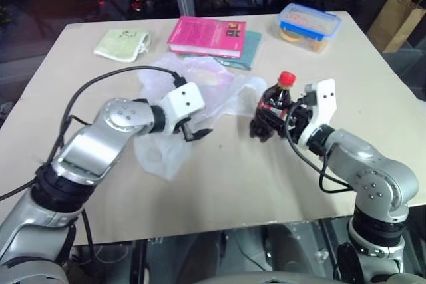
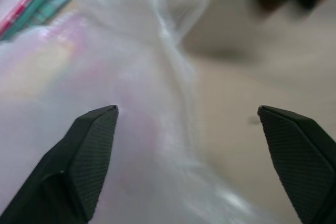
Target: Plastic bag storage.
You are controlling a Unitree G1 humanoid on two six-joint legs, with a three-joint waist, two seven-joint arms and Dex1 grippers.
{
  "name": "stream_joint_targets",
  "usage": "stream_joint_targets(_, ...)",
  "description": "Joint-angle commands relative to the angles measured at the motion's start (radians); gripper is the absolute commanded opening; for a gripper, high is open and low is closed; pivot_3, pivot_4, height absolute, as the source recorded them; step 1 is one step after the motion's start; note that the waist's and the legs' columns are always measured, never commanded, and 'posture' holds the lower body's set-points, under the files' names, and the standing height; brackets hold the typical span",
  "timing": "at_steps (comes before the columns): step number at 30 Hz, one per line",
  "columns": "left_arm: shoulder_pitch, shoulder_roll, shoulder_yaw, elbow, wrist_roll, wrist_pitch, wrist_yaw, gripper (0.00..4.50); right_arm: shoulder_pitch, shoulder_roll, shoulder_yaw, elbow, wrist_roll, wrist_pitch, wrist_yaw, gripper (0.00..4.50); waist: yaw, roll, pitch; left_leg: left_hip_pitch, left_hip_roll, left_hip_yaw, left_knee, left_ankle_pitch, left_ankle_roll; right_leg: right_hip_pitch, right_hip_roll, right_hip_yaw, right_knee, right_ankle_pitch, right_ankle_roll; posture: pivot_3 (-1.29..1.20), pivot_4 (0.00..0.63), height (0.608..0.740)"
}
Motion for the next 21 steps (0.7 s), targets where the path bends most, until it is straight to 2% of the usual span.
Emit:
stream_joint_targets(1,-0.038,-0.026,-0.050,0.052,0.145,-0.085,0.031,4.50,-0.005,0.015,-0.016,-0.080,0.035,0.012,-0.033,3.08,0.001,0.000,0.000,0.000,0.000,0.000,0.000,0.000,0.000,0.000,0.000,0.000,0.000,0.000,0.000,0.00,0.150,0.740)
stream_joint_targets(6,-0.048,-0.094,-0.116,0.145,0.289,-0.172,0.047,4.50,0.000,0.013,-0.017,-0.085,0.046,0.017,-0.052,3.08,0.002,0.000,0.000,-0.001,-0.001,0.001,0.001,0.000,0.000,0.000,-0.001,0.000,0.000,0.000,0.000,0.00,0.150,0.740)
stream_joint_targets(10,-0.057,-0.162,-0.110,0.232,0.360,-0.231,0.090,3.23,0.001,0.004,-0.010,-0.082,0.050,0.011,-0.059,3.08,0.002,0.000,0.000,-0.001,-0.002,0.000,0.001,0.000,0.000,0.000,-0.001,-0.001,0.000,0.000,0.000,0.00,0.150,0.740)
stream_joint_targets(13,-0.064,-0.197,-0.073,0.266,0.378,-0.267,0.105,1.90,0.000,0.001,-0.003,-0.081,0.051,0.008,-0.061,3.08,0.001,0.000,0.000,-0.001,-0.002,0.000,0.001,0.000,0.000,0.000,-0.001,-0.001,0.000,0.000,0.000,0.00,0.150,0.740)
stream_joint_targets(17,-0.131,-0.237,0.068,0.341,0.294,-0.254,0.100,0.04,-0.011,0.005,0.048,-0.080,0.073,0.013,-0.036,3.08,0.001,0.000,0.000,-0.001,-0.001,-0.001,0.002,0.000,0.000,0.000,-0.001,-0.001,0.001,0.000,0.000,0.00,0.150,0.740)
stream_joint_targets(21,-0.238,-0.304,0.206,0.400,0.124,-0.054,0.025,0.00,-0.030,-0.009,0.110,-0.051,0.085,0.005,0.005,3.08,0.001,0.000,0.000,-0.001,-0.001,-0.001,0.003,0.000,0.001,0.000,-0.001,-0.002,0.002,0.000,0.000,0.00,0.150,0.740)
